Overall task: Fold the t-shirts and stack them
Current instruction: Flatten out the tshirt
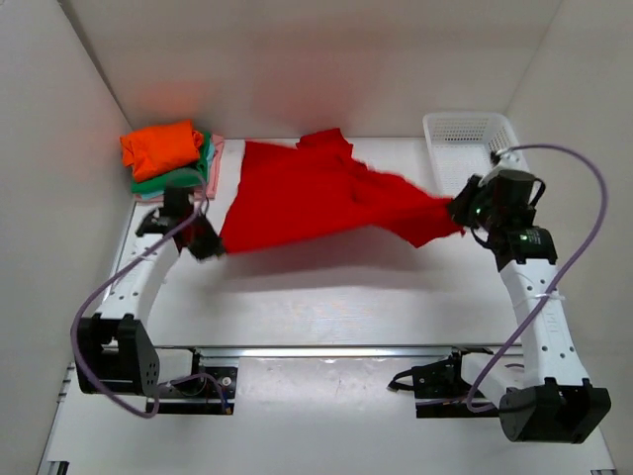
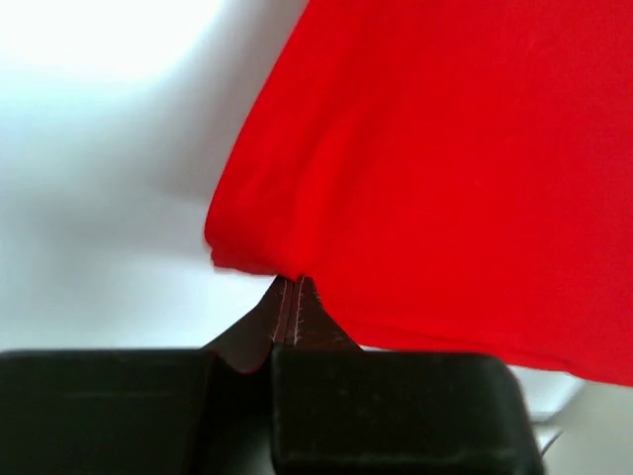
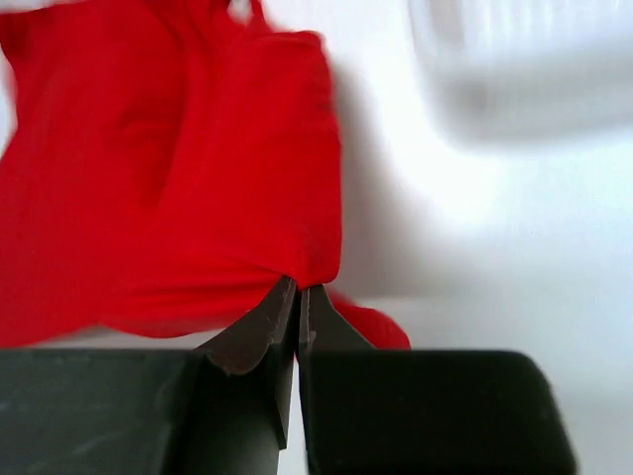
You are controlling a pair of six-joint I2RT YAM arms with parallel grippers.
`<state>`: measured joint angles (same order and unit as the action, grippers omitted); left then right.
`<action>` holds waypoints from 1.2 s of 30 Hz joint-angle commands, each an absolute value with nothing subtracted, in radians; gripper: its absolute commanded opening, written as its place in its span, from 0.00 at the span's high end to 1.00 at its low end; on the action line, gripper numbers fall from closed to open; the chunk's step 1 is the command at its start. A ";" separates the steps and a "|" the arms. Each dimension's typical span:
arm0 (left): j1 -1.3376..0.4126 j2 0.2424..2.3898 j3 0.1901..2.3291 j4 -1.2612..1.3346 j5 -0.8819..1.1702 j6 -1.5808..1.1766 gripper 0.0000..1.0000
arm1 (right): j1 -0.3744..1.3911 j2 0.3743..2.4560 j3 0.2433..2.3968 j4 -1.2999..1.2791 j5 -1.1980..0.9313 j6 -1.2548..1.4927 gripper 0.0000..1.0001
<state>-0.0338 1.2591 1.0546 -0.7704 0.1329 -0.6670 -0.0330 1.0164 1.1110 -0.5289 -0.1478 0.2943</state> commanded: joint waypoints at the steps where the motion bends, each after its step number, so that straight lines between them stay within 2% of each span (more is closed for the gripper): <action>1: -0.038 1.145 0.844 -0.841 0.069 -0.689 1.00 | -0.028 0.997 1.100 -0.760 -0.077 0.362 1.00; 6: -0.026 1.126 0.750 -0.825 0.109 -0.712 1.00 | -0.024 1.042 1.069 -0.859 -0.121 0.385 1.00; 11: -0.028 1.132 0.770 -0.830 0.072 -0.687 1.00 | -0.034 1.038 0.991 -0.793 -0.247 0.422 1.00; 15: 0.050 1.289 0.848 -0.706 0.177 -0.712 1.00 | -0.034 1.185 0.966 -0.614 -0.388 0.423 1.00; 17: 0.083 1.430 0.995 -0.655 0.236 -0.729 1.00 | -0.034 1.326 1.131 -0.548 -0.413 0.420 1.00; 18: 0.100 1.541 1.166 -0.666 0.267 -0.727 1.00 | -0.047 1.439 1.222 -0.548 -0.466 0.416 1.00; 19: 0.109 1.590 1.401 -0.701 0.288 -0.724 1.00 | -0.055 1.553 1.447 -0.561 -0.491 0.414 1.00; 20: 0.117 1.705 1.545 -0.769 0.297 -0.707 1.00 | -0.055 1.657 1.718 -0.602 -0.498 0.396 1.00; 21: 0.111 1.815 1.871 -0.810 0.295 -0.687 1.00 | -0.043 1.704 1.864 -0.648 -0.459 0.385 1.00; 23: 0.144 1.991 2.583 -0.947 0.301 -0.704 1.00 | -0.028 1.823 2.380 -0.690 -0.366 0.344 1.00; 24: 0.156 2.062 2.699 -0.945 0.310 -0.771 1.00 | -0.028 1.831 2.490 -0.684 -0.316 0.336 1.00; 25: 0.207 2.056 2.776 -0.913 0.369 -0.846 1.00 | -0.040 1.791 2.491 -0.639 -0.287 0.340 1.00; 27: 0.258 1.922 2.577 -0.765 0.458 -0.867 1.00 | -0.054 1.648 2.265 -0.569 -0.235 0.331 1.00; 29: 0.262 1.707 2.099 -0.598 0.439 -0.838 1.00 | -0.049 1.496 2.145 -0.592 -0.184 0.316 1.00; 32: 0.230 1.603 2.017 -0.739 0.395 -0.720 1.00 | 0.021 1.319 1.900 -0.621 -0.025 0.255 1.00; 34: 0.192 1.534 1.895 -0.768 0.335 -0.689 1.00 | 0.050 1.203 1.711 -0.588 0.000 0.262 1.00; 36: 0.157 1.484 1.736 -0.779 0.275 -0.661 1.00 | 0.046 0.997 1.378 -0.461 0.015 0.304 1.00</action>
<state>0.1883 1.4670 1.9232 -0.6979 0.4057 -0.7448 0.0586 1.0824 1.6775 -0.5209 -0.1474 0.3096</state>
